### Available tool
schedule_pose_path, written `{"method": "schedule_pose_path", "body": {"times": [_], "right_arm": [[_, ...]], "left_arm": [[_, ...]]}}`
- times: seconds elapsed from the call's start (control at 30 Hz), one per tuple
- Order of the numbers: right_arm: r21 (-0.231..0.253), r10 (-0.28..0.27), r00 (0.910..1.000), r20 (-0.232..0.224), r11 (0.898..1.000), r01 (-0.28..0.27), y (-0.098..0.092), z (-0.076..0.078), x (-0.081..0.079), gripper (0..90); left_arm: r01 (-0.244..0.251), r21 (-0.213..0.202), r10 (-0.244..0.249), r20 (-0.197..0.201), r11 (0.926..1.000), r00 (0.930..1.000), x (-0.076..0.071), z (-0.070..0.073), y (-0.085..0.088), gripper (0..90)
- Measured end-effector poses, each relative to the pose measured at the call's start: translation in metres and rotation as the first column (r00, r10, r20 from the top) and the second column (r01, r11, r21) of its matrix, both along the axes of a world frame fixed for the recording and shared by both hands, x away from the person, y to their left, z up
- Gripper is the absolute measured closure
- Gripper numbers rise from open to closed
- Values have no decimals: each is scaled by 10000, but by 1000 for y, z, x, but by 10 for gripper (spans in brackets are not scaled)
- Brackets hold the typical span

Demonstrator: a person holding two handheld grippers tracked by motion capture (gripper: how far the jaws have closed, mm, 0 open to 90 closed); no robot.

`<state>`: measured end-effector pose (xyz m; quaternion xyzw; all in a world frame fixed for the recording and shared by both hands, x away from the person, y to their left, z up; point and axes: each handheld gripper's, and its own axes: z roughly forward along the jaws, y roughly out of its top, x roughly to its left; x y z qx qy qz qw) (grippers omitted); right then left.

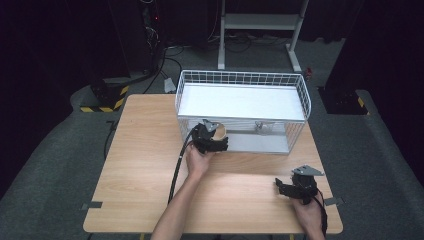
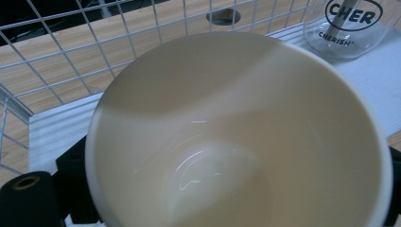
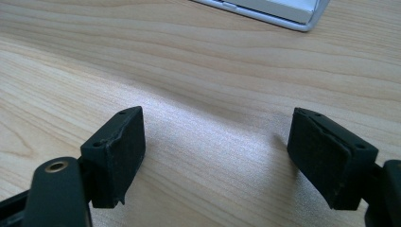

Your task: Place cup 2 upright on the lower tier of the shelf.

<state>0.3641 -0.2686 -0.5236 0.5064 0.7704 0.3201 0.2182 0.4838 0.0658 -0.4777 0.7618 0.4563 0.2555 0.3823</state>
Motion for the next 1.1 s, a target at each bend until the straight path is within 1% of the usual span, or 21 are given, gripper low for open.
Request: {"method": "schedule_pose_path", "body": {"times": [0.07, 0.13, 0.2, 0.3, 0.37, 0.43, 0.47, 0.5, 0.53, 0.57, 0.6, 0.67, 0.7, 0.73, 0.8, 0.83, 0.87, 0.97, 1.03, 1.07, 1.1], "right_arm": [[20, -16, 10000, -8, 10000, 16, 0, 0, 0, 202], [19, -17, 10000, -9, 10000, 17, 0, 0, 0, 202], [22, -18, 10000, -10, 10000, 18, 0, 0, 0, 202], [18, -4, 10000, -1, 10000, 4, 0, 0, 0, 202], [15, -6, 10000, -1, 10000, 6, 0, 0, 0, 202], [13, -9, 10000, -1, 10000, 9, 0, 0, 0, 202], [13, -11, 10000, -1, 10000, 11, 0, 0, 0, 202], [11, -12, 10000, 1, 10000, 12, 0, 0, 0, 202], [12, -15, 10000, -1, 10000, 15, 0, 0, 0, 202], [16, -23, 10000, -5, 10000, 23, 0, 0, 0, 202], [13, -21, 10000, -7, 10000, 21, 0, 0, 0, 202], [18, -22, 10000, -6, 10000, 22, 0, 0, 0, 202], [16, -19, 10000, -7, 10000, 19, 0, 0, 0, 202], [10, -15, 10000, -4, 10000, 15, 0, 0, 0, 201], [8, -14, 10000, -8, 10000, 14, 0, 0, 0, 200], [8, -12, 10000, -7, 10000, 12, 0, 0, 0, 201], [4, -11, 10000, -6, 10000, 11, 0, 0, 0, 200], [5, -12, 10000, -7, 10000, 12, 0, 0, 0, 200], [4, -11, 10000, -4, 10000, 11, 0, 0, 0, 201], [8, -13, 10000, -7, 10000, 13, 0, 0, 0, 200], [6, -12, 10000, -8, 10000, 12, 0, 0, 0, 200]], "left_arm": [[119, -78, -119, 10, 9999, 9999, 0, 0, 0, 90], [-91, -95, 91, 14, 9999, 10000, 0, 1, 1, 84], [-27, -231, 25, -78, 9997, 10000, 0, 1, 1, 59], [-33, -196, 31, -89, 9998, 10000, -1, 2, 1, 44], [160, -280, -165, -169, 9995, 9997, -1, 3, 2, 37], [91, -299, -98, -223, 9995, 9997, -2, 3, 2, 19], [136, -282, -143, -258, 9995, 9996, -2, 3, 3, 12], [214, -278, -223, -323, 9994, 9992, -3, 4, 4, 5], [330, -296, -339, -303, 9990, 9990, -3, 4, 5, 4], [381, -331, -391, -280, 9987, 9988, -4, 5, 5, 3], [314, -348, -325, -298, 9989, 9990, -5, 6, 6, 3], [296, -278, -306, -366, 9992, 9989, -8, 7, 8, 3], [113, -289, -123, -372, 9995, 9992, -10, 7, 7, 3], [350, -521, -376, -505, 9980, 9980, -11, 7, 8, 4], [411, -396, -428, -426, 9984, 9982, -12, 8, 10, 10], [358, -303, -371, -419, 9989, 9984, -14, 9, 11, 10], [409, -511, -435, -501, 9979, 9978, -15, 8, 11, 10], [385, -499, -408, -450, 9980, 9982, -18, 7, 12, 15], [347, -338, -361, -422, 9988, 9985, -20, 7, 15, 23], [335, -577, -363, -471, 9978, 9982, -22, 7, 14, 35], [321, -578, -343, -382, 9978, 9987, -24, 7, 17, 46]]}}
